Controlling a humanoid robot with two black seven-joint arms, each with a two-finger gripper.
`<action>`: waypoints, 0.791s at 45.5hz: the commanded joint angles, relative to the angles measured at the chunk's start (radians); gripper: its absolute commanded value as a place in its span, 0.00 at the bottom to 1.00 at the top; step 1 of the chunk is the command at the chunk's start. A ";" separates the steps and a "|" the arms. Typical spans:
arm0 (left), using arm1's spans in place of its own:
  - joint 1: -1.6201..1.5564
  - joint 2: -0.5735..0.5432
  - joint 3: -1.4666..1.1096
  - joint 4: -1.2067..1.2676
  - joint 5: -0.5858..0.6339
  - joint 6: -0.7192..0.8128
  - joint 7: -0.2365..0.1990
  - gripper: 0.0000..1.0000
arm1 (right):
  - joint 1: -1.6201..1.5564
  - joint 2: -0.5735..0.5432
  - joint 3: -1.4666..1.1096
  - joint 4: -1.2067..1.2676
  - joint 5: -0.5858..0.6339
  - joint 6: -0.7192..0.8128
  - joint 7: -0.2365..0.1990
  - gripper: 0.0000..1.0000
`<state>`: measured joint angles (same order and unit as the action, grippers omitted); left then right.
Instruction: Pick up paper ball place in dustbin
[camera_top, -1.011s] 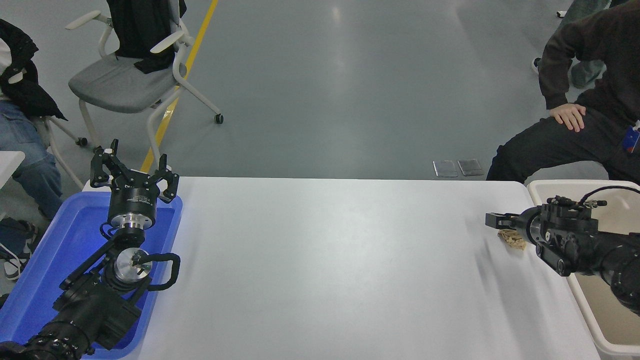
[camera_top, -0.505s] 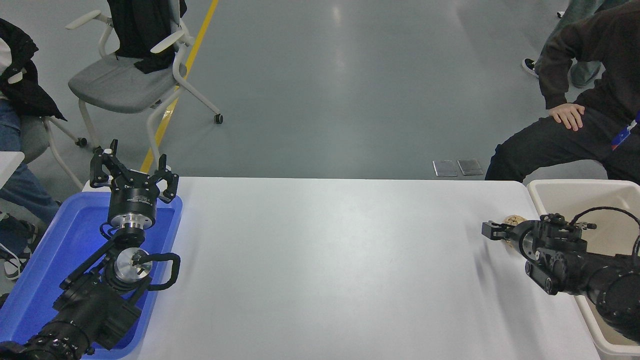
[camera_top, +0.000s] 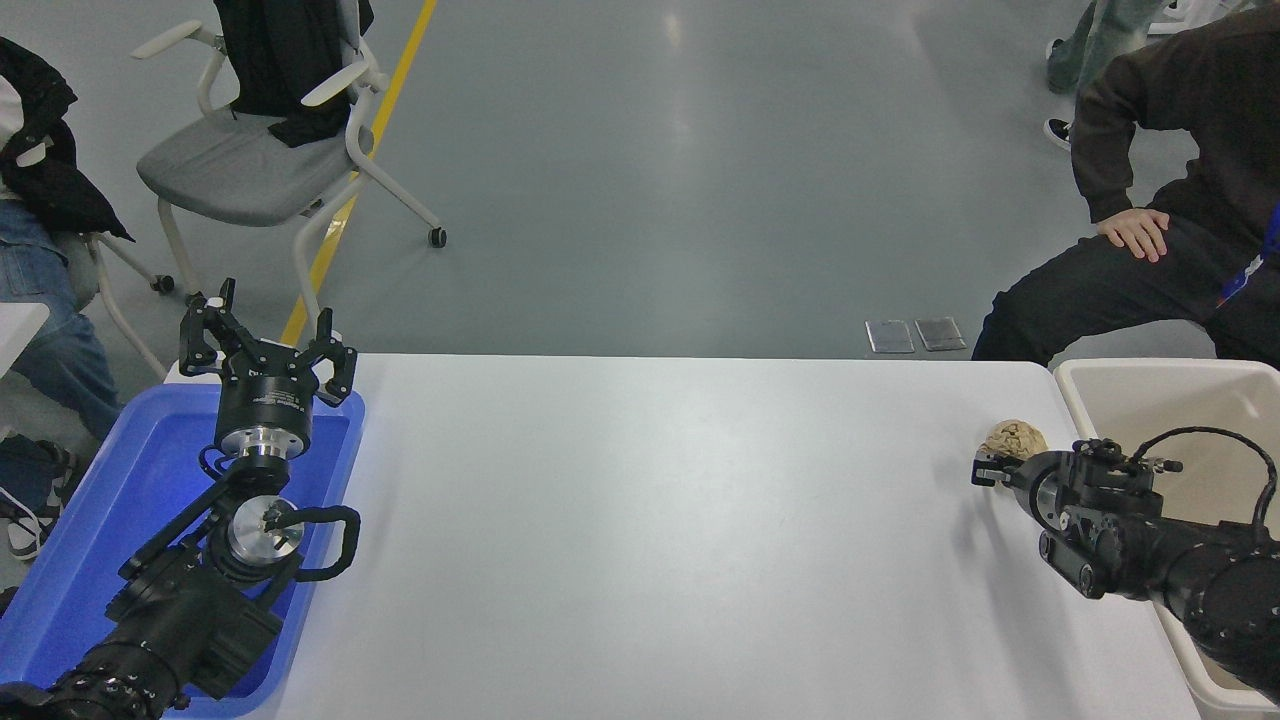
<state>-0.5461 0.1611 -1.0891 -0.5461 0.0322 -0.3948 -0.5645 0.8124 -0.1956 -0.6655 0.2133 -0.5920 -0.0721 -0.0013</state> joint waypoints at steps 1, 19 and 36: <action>0.000 0.000 0.000 0.000 0.000 0.001 0.000 0.99 | -0.002 0.001 0.004 0.001 0.000 -0.002 -0.003 0.27; 0.000 0.000 0.000 0.000 0.000 0.001 0.000 0.99 | -0.002 0.002 0.004 0.004 -0.008 0.000 -0.003 0.00; 0.000 0.000 0.000 0.000 0.000 0.001 0.000 0.99 | 0.007 -0.004 0.004 0.001 -0.019 -0.011 -0.002 0.00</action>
<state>-0.5461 0.1611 -1.0891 -0.5461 0.0322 -0.3943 -0.5645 0.8105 -0.1935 -0.6612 0.2166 -0.6072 -0.0748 -0.0045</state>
